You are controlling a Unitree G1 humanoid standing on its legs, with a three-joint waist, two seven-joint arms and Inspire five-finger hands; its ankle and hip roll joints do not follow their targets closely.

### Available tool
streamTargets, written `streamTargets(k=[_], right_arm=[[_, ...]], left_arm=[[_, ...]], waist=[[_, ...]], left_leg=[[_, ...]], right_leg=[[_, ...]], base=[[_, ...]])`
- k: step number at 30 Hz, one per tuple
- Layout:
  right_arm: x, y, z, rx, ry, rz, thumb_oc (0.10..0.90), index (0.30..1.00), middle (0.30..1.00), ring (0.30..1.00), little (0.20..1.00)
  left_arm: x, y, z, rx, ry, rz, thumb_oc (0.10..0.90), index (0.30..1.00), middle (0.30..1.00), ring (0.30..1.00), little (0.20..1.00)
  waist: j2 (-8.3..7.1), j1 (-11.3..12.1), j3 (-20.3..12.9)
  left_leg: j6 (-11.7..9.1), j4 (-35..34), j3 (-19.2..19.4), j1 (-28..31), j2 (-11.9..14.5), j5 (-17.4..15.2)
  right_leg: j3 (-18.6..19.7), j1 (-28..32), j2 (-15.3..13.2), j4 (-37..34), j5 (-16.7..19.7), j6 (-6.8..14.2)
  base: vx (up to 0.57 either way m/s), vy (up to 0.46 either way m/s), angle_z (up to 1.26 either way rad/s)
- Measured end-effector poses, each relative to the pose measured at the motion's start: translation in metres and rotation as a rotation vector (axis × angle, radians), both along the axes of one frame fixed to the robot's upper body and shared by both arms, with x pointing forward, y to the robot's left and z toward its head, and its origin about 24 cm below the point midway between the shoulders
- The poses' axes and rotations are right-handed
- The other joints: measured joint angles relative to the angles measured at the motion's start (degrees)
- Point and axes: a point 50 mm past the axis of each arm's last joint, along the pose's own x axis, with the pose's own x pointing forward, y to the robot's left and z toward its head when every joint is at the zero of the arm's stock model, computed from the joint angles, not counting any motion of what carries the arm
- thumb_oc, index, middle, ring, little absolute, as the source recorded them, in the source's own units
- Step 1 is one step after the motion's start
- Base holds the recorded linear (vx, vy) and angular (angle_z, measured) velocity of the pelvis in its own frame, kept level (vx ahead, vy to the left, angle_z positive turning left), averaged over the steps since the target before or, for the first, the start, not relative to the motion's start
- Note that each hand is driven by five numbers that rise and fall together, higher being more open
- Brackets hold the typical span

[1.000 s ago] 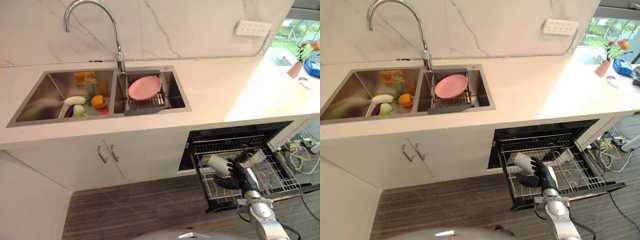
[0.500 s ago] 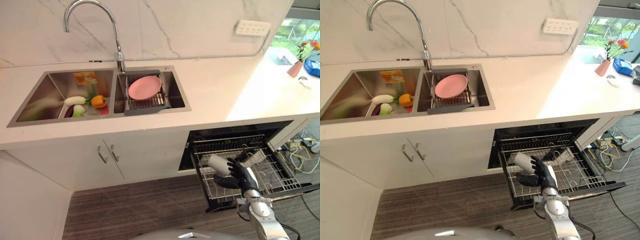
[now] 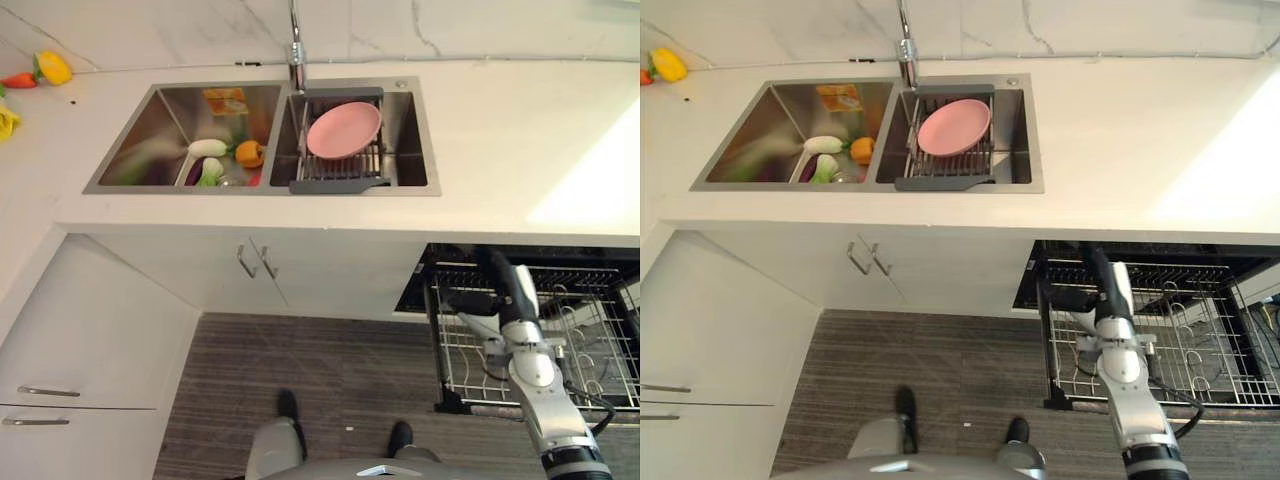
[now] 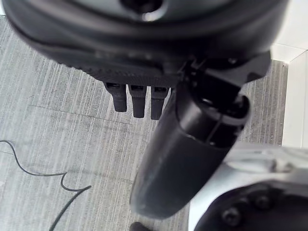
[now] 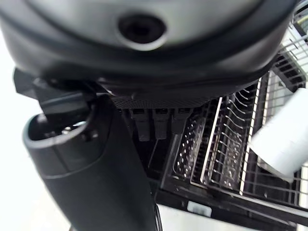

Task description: Place the dishes in the dishwasher.

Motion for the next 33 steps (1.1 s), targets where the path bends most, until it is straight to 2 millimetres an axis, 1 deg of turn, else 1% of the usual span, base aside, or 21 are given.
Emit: streamTargets(k=[3, 4, 5, 6, 7, 8, 9, 11, 12, 13, 14, 15, 18, 20, 22, 24, 25, 26, 27, 31, 33], right_arm=[[-0.006, -0.010, 0.000, 0.001, -0.010, -0.076, 0.800, 0.900, 0.900, 0.900, 0.900], [-0.011, -0.010, -0.004, 0.021, -0.007, -0.107, 0.800, 0.900, 0.900, 0.900, 0.900], [-0.017, -0.009, -0.008, 0.040, -0.002, -0.126, 0.800, 0.900, 0.900, 0.900, 0.900], [-0.023, -0.008, -0.011, 0.051, 0.010, -0.131, 0.800, 0.900, 0.900, 0.900, 0.900], [-0.025, -0.006, -0.013, 0.060, 0.015, -0.128, 0.800, 0.900, 0.900, 0.900, 0.900], [-0.027, 0.006, -0.018, 0.099, 0.028, -0.117, 0.800, 0.900, 0.900, 0.900, 0.900], [-0.029, 0.009, -0.021, 0.117, 0.036, -0.124, 0.800, 0.900, 0.900, 0.900, 0.900], [-0.032, 0.014, -0.027, 0.140, 0.057, -0.123, 0.800, 0.900, 0.900, 0.900, 0.900], [-0.036, 0.018, -0.032, 0.153, 0.075, -0.128, 0.800, 0.900, 0.900, 0.900, 0.900], [-0.033, 0.021, -0.031, 0.170, 0.060, -0.141, 0.800, 0.900, 0.900, 0.900, 0.900], [-0.036, 0.024, -0.034, 0.183, 0.064, -0.159, 0.800, 0.900, 0.900, 0.900, 0.900], [-0.039, 0.023, -0.037, 0.179, 0.075, -0.171, 0.800, 0.900, 0.900, 0.900, 0.900], [-0.043, 0.018, -0.040, 0.165, 0.088, -0.219, 0.800, 0.900, 0.900, 0.900, 0.900], [-0.046, 0.010, -0.046, 0.215, 0.081, -0.286, 0.800, 0.900, 0.900, 0.900, 0.900], [-0.053, -0.005, -0.047, 0.225, 0.071, -0.403, 0.800, 0.900, 0.900, 0.900, 0.900], [-0.060, -0.015, -0.047, 0.209, 0.064, -0.480, 0.800, 0.900, 0.900, 0.900, 0.900], [-0.069, -0.021, -0.049, 0.195, 0.074, -0.526, 0.800, 0.900, 0.900, 0.900, 0.900], [-0.082, -0.028, -0.053, 0.169, 0.098, -0.582, 0.800, 0.900, 0.900, 0.900, 0.900], [-0.085, -0.034, -0.052, 0.154, 0.096, -0.604, 0.800, 0.900, 0.900, 0.900, 0.900], [-0.077, -0.043, -0.029, 0.018, 0.019, -0.587, 0.800, 0.900, 0.900, 0.900, 0.900], [-0.075, -0.040, -0.020, 0.012, -0.008, -0.568, 0.800, 0.900, 0.900, 0.900, 0.900]], left_arm=[[0.000, -0.004, -0.001, -0.009, 0.004, 0.047, 0.800, 0.900, 0.900, 0.900, 0.900], [-0.004, -0.004, -0.002, -0.016, 0.033, 0.096, 0.800, 0.900, 0.900, 0.900, 0.900], [0.000, -0.001, -0.001, -0.011, 0.032, 0.097, 0.800, 0.900, 0.900, 0.900, 0.900], [0.008, 0.007, 0.001, 0.011, 0.013, 0.092, 0.800, 0.900, 0.900, 0.900, 0.900], [0.009, 0.010, 0.002, 0.027, 0.022, 0.062, 0.800, 0.900, 0.900, 0.900, 0.900], [0.009, 0.011, 0.002, 0.038, 0.037, 0.029, 0.800, 0.900, 0.900, 0.900, 0.900], [0.008, 0.014, 0.003, 0.046, 0.045, 0.031, 0.800, 0.900, 0.900, 0.900, 0.900], [0.002, 0.010, 0.001, 0.043, 0.064, 0.017, 0.800, 0.900, 0.900, 0.900, 0.900], [0.002, 0.013, 0.002, 0.054, 0.062, 0.011, 0.800, 0.900, 0.900, 0.900, 0.900], [-0.005, 0.008, 0.001, 0.043, 0.067, 0.023, 0.800, 0.900, 0.900, 0.900, 0.900], [-0.008, 0.006, 0.000, 0.040, 0.073, 0.023, 0.800, 0.900, 0.900, 0.900, 0.900], [-0.011, 0.002, -0.001, 0.039, 0.083, 0.021, 0.800, 0.900, 0.900, 0.900, 0.900], [-0.007, 0.009, 0.001, 0.070, 0.060, 0.013, 0.800, 0.900, 0.900, 0.900, 0.900], [-0.006, 0.007, 0.001, 0.073, 0.060, 0.006, 0.800, 0.900, 0.900, 0.900, 0.900], [-0.010, 0.005, 0.000, 0.069, 0.074, -0.002, 0.800, 0.900, 0.900, 0.900, 0.900], [-0.014, 0.006, 0.000, 0.072, 0.087, -0.012, 0.800, 0.900, 0.900, 0.900, 0.900], [-0.019, 0.008, 0.000, 0.079, 0.098, -0.016, 0.800, 0.900, 0.900, 0.900, 0.900], [-0.029, 0.016, 0.002, 0.100, 0.120, -0.021, 0.800, 0.900, 0.900, 0.900, 0.900], [-0.032, 0.018, 0.002, 0.105, 0.128, -0.018, 0.800, 0.900, 0.900, 0.900, 0.900], [-0.035, 0.001, -0.001, 0.072, 0.141, -0.065, 0.800, 0.900, 0.900, 0.900, 0.900], [-0.035, -0.001, -0.001, 0.070, 0.144, -0.081, 0.800, 0.900, 0.900, 0.900, 0.900]], waist=[[1.11, -0.2, 0.8], [1.14, -0.4, 0.6], [-0.26, -0.7, 0.8], [-1.80, -0.9, 1.2], [-2.13, -1.1, 1.4], [-2.42, -2.0, 1.3], [-2.42, -2.3, 1.3], [-2.04, -3.1, 1.1], [-2.53, -3.2, 1.2], [-1.64, -3.2, 1.3], [-0.48, -3.7, 1.1], [0.19, -4.1, 0.6], [0.30, -4.8, 0.3], [0.76, -5.5, 0.1], [0.37, -7.1, 0.0], [-0.06, -8.1, -0.3], [-0.81, -8.3, -1.2], [-2.92, -8.4, -3.6], [-2.71, -8.4, -4.2], [1.59, -8.1, -6.9], [2.20, -8.0, -7.2]], left_leg=[[-0.6, -5.4, -1.2, 1.4, 2.6, 3.3], [-1.4, -5.0, -0.7, 3.3, 1.5, 8.2], [-0.6, -3.3, -0.3, 3.6, -1.0, 10.3], [0.6, -1.8, 0.4, 3.8, -3.0, 10.0], [2.0, -1.5, 0.8, 4.6, -3.9, 9.5], [4.2, -2.2, 2.8, 7.1, -5.2, 8.6], [5.0, -2.0, 4.0, 8.2, -6.0, 7.4], [7.4, -2.2, 5.2, 10.3, -6.8, 5.6], [8.3, -2.3, 7.0, 12.4, -9.0, 4.3], [9.6, -2.2, 9.0, 13.9, -9.0, 3.6], [10.1, -2.7, 9.0, 15.6, -8.7, 3.0], [11.1, -3.4, 9.0, 16.9, -9.0, 1.0], [12.2, -5.6, 9.5, 19.2, -10.8, 0.4], [11.9, -5.7, 8.8, 19.2, -10.9, 0.1], [12.2, -6.0, 8.4, 20.1, -12.4, -1.0], [10.9, -6.0, 8.4, 21.4, -13.3, -0.9], [10.3, -5.9, 7.7, 22.4, -13.9, -1.5], [8.8, -6.0, 6.9, 24.0, -15.0, -2.5], [7.9, -6.0, 6.8, 25.1, -14.3, -3.2], [5.5, -5.9, 6.9, 24.6, -10.2, -3.9], [4.5, -6.0, 6.9, 25.1, -9.1, -4.2]], right_leg=[[3.1, 2.2, -1.1, 0.2, -0.5, 2.9], [4.2, 3.6, -3.3, 0.4, -1.0, 4.9], [4.5, 4.1, -5.7, 1.5, -0.9, 5.5], [4.0, 3.4, -8.3, 4.6, -0.5, 5.2], [4.1, 1.6, -9.6, 7.9, 0.1, 4.5], [5.5, -1.5, -11.6, 13.7, 5.6, 3.6], [6.9, -2.3, -12.6, 15.3, 9.1, 4.2], [9.5, -6.6, -13.3, 22.4, 9.5, 5.5], [9.6, -9.3, -13.9, 26.1, 14.7, 4.1], [10.2, -11.6, -14.9, 29.2, 20.3, 4.6], [9.1, -12.1, -15.1, 31.5, 19.1, 5.6], [8.3, -12.3, -14.2, 32.3, 16.5, 7.8], [6.5, -14.7, -9.4, 35.6, 4.2, 5.2], [9.4, -12.7, -2.8, 21.5, -1.0, 5.6], [9.5, -14.8, -1.8, 12.3, -0.6, 5.5], [9.6, -15.2, -2.6, 9.4, 1.1, 5.8], [9.6, -14.9, -3.4, 10.1, 2.2, 5.3], [10.3, -13.9, -3.8, 9.6, 6.7, 3.3], [10.4, -13.2, -3.0, 9.4, 9.3, 0.9], [9.4, -10.2, 2.1, 1.9, 11.4, -0.3], [9.1, -8.9, 3.3, 0.1, 11.9, -0.6]], base=[[0.32, 0.443, -0.31], [0.37, 0.550, -0.59], [0.24, 0.390, -0.43], [0.13, 0.305, -0.16], [0.15, 0.388, -0.33], [0.16, 0.380, -0.44], [0.15, 0.344, -0.54], [0.13, 0.347, -0.37], [0.17, 0.428, -0.63], [0.18, 0.398, -0.64], [0.09, 0.168, -0.54], [0.10, 0.143, -0.24], [0.20, 0.059, -0.07], [0.13, 0.008, 0.11], [0.17, 0.006, 0.21], [0.09, -0.015, 0.25], [0.12, -0.028, 0.36], [0.13, -0.026, 0.25], [0.13, -0.027, 0.04], [0.12, -0.019, -0.13], [0.07, -0.020, -0.07]])
